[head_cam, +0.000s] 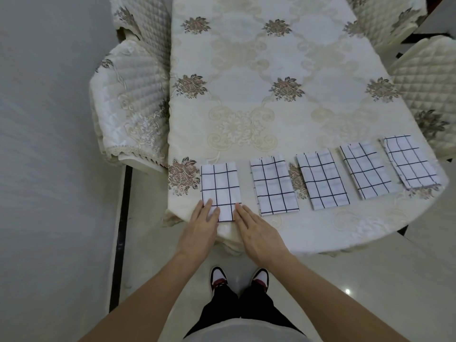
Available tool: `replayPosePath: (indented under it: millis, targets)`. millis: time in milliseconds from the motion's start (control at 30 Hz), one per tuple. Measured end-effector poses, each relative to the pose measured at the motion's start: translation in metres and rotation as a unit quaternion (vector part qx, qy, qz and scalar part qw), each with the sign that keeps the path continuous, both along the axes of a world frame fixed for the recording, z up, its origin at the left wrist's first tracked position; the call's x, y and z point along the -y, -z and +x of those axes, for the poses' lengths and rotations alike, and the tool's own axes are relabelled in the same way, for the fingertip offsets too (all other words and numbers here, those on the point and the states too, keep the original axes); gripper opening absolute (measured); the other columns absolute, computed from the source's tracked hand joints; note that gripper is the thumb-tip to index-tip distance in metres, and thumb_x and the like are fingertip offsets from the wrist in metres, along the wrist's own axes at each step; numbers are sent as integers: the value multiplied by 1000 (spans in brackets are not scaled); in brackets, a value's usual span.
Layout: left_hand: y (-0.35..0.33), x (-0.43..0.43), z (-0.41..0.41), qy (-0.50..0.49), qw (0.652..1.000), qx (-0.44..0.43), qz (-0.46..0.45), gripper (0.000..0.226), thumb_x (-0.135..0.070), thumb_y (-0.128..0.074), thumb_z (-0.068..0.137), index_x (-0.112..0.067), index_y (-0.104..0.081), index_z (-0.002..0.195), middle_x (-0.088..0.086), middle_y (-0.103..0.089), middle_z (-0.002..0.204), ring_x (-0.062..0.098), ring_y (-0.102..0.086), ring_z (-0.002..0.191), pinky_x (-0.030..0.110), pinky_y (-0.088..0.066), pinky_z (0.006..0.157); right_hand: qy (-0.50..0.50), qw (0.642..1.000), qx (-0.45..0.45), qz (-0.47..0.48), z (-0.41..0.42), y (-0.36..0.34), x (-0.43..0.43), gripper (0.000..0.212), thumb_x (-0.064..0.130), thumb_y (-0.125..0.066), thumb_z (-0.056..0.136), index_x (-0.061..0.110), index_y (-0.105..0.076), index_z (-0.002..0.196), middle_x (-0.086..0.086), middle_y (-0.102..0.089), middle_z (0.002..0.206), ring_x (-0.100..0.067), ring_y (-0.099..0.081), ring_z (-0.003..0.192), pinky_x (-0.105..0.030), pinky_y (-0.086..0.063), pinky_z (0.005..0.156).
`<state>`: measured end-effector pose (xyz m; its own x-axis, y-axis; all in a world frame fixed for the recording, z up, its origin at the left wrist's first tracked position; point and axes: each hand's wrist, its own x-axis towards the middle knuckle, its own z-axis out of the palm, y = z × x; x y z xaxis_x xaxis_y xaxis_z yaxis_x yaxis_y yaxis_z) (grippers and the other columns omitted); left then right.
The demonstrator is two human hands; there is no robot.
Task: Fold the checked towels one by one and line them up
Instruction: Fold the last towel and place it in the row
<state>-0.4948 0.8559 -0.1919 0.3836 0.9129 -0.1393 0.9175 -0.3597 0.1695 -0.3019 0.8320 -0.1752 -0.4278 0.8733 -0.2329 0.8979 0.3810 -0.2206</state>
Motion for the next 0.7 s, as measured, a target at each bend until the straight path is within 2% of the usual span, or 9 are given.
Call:
replayPosePath:
  millis: [333, 433, 500, 567, 633, 667, 700]
  targets:
    - [-2, -2, 0, -18, 1000, -1, -18, 78, -4, -99, 43, -5, -69, 114, 22, -61, 132, 39, -60, 120, 40, -60, 81, 32, 999, -9, 4, -3, -2, -3, 64, 21, -21, 88, -2, -51, 140, -18, -48, 148, -29, -51, 135, -42, -53, 99]
    - [0, -4, 1, -24, 999, 0, -29, 82, -8, -101, 40, -5, -67, 115, 21, -60, 133, 39, -59, 121, 41, -62, 77, 12, 1000, -13, -5, -1, -1, -4, 69, 22, -9, 90, -2, -27, 153, -18, -21, 162, -29, -25, 150, -42, -33, 117]
    - [0, -4, 1, -28, 999, 0, -40, 83, -10, -101, 40, -5, -66, 116, 21, -60, 134, 39, -59, 122, 42, -62, 76, 9, 1000, -11, -26, 0, -4, -5, 63, 19, -15, 95, 0, -15, 156, -15, -8, 165, -27, -12, 153, -40, -22, 122]
    - [1, -5, 1, -28, 999, 1, -39, 84, -12, -102, 38, -4, -67, 115, 22, -60, 133, 39, -60, 121, 43, -62, 77, 12, 999, -6, -48, -1, -5, -6, 61, 16, -20, 99, 1, -8, 157, -14, -1, 166, -26, -5, 154, -41, -18, 124]
    - [-5, -5, 1, -26, 999, 11, -29, 79, -13, -101, 42, -3, -68, 114, 23, -61, 131, 40, -60, 120, 44, -61, 81, 22, 999, -21, -44, -2, -8, -6, 64, 19, -12, 95, 0, -14, 156, -16, -8, 165, -29, -11, 153, -43, -23, 122]
    - [-4, -5, 1, -22, 999, 17, -15, 73, -13, -99, 48, -2, -69, 113, 24, -62, 130, 41, -61, 119, 45, -60, 83, 24, 999, -34, -36, 0, -4, -6, 64, 17, -18, 94, -2, -20, 155, -17, -14, 164, -30, -17, 152, -44, -28, 120]
    - [-7, -4, 3, -32, 999, 25, -2, 65, -12, -97, 54, -2, -69, 113, 24, -63, 128, 41, -61, 119, 46, -60, 85, 28, 999, -41, -15, 0, -7, -6, 62, 13, -32, 93, -3, -28, 152, -18, -22, 162, -31, -24, 150, -44, -33, 117]
